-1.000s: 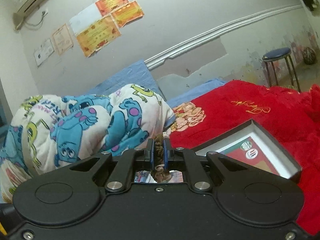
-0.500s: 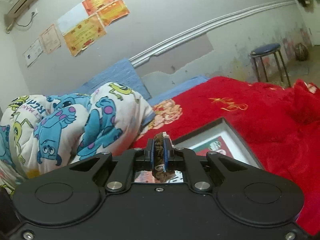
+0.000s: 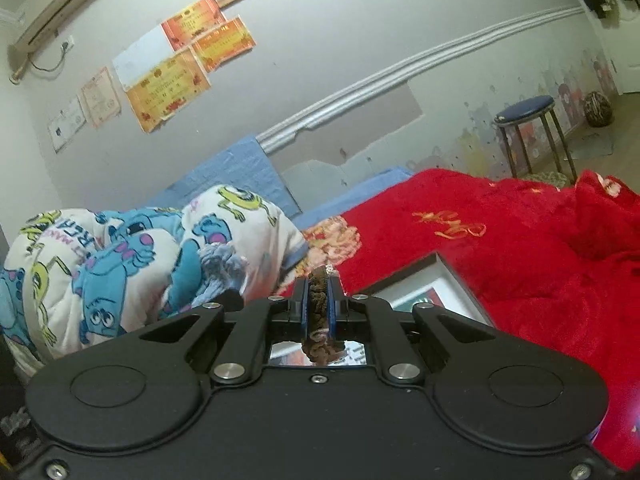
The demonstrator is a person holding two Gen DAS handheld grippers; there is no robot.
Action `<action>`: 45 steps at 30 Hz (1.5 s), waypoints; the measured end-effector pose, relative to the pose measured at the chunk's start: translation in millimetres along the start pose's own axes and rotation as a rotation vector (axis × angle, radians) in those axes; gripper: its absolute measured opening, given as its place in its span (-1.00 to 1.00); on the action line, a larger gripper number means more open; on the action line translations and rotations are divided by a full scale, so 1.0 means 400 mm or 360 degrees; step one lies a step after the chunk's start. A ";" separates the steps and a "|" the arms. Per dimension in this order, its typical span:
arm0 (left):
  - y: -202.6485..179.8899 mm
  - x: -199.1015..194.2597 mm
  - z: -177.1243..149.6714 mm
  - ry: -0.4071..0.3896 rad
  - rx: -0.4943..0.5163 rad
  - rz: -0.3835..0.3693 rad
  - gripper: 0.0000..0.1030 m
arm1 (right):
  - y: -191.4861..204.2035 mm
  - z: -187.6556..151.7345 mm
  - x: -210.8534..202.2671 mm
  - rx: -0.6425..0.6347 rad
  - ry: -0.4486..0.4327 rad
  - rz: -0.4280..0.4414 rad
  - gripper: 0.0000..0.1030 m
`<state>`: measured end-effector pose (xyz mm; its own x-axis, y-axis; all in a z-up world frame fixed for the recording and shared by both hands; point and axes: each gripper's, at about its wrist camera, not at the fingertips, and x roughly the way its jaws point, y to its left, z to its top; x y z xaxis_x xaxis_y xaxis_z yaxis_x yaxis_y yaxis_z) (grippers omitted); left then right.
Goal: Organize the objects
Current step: 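Bring both held scrunchies over the box and lower them toward the textbook, then lower both scrunchies onto the textbook in the box and open both tools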
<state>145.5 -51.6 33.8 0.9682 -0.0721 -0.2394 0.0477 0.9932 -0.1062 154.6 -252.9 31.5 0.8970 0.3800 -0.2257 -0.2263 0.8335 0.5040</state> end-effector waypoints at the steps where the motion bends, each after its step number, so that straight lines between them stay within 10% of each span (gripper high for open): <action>1: 0.005 -0.003 -0.017 0.0030 0.0012 -0.0004 -0.58 | -0.001 -0.005 0.003 -0.0001 0.0008 -0.0008 -0.82; 45: -0.052 0.044 -0.173 0.0348 0.0168 -0.0122 -0.57 | -0.129 -0.088 0.087 0.0286 0.0239 -0.0030 -0.81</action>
<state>144.4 -79.7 -34.9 0.8851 -0.1539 -0.4391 0.1552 0.9873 -0.0332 184.1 -268.4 -31.8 0.8308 0.4319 -0.3512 -0.1270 0.7613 0.6359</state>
